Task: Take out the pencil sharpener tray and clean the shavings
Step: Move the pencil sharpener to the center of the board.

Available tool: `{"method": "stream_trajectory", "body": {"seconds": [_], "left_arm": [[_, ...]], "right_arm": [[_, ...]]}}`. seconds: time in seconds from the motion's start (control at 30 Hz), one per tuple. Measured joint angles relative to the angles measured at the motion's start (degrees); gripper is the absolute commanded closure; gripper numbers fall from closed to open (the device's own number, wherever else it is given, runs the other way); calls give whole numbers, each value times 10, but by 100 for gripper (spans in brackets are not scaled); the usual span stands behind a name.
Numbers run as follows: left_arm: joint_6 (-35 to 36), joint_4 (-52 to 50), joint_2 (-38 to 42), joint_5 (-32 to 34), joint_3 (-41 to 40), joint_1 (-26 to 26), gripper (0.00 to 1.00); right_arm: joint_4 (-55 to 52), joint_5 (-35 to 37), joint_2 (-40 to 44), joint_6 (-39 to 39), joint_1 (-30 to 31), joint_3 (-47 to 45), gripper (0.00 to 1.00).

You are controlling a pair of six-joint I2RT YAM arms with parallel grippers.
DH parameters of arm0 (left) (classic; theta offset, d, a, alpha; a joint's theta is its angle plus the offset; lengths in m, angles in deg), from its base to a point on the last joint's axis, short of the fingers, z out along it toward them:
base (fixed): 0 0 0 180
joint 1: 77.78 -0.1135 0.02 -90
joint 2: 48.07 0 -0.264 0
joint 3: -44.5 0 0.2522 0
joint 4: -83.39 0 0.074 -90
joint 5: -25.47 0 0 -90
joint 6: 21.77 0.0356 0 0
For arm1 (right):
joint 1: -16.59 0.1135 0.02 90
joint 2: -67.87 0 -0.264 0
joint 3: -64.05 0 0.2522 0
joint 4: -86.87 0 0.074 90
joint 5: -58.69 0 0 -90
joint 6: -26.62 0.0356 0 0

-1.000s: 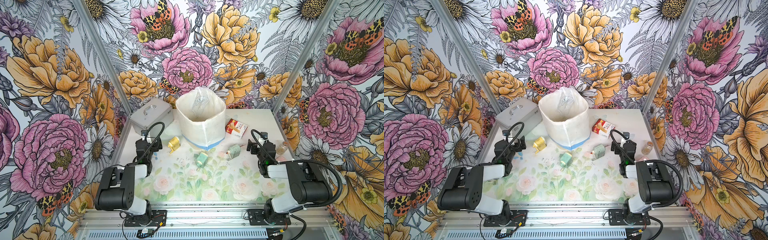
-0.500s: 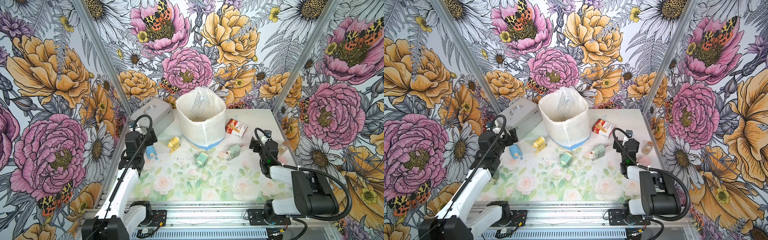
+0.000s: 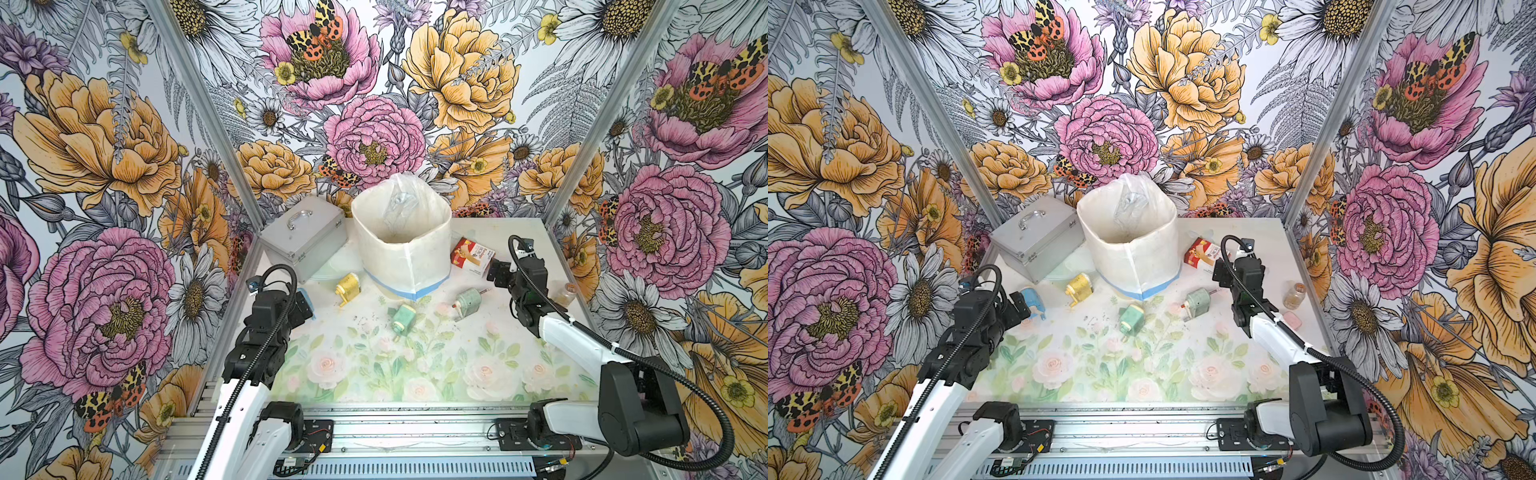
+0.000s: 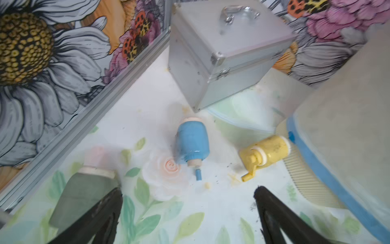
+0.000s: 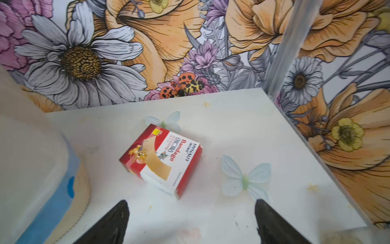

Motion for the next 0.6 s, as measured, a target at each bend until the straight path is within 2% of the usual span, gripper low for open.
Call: {"method": "stream_trajectory", "body": {"seconds": [0.2, 0.4, 0.6], "left_arm": [[-29, -50, 5, 26, 0, -79, 1], [-51, -77, -55, 47, 3, -115, 1], [-74, -100, -119, 34, 25, -142, 1]], "right_arm": [[-56, -27, -32, 17, 47, 16, 6], [-108, -49, -42, 21, 59, 62, 6], [-124, -71, -43, 20, 59, 114, 6]]}}
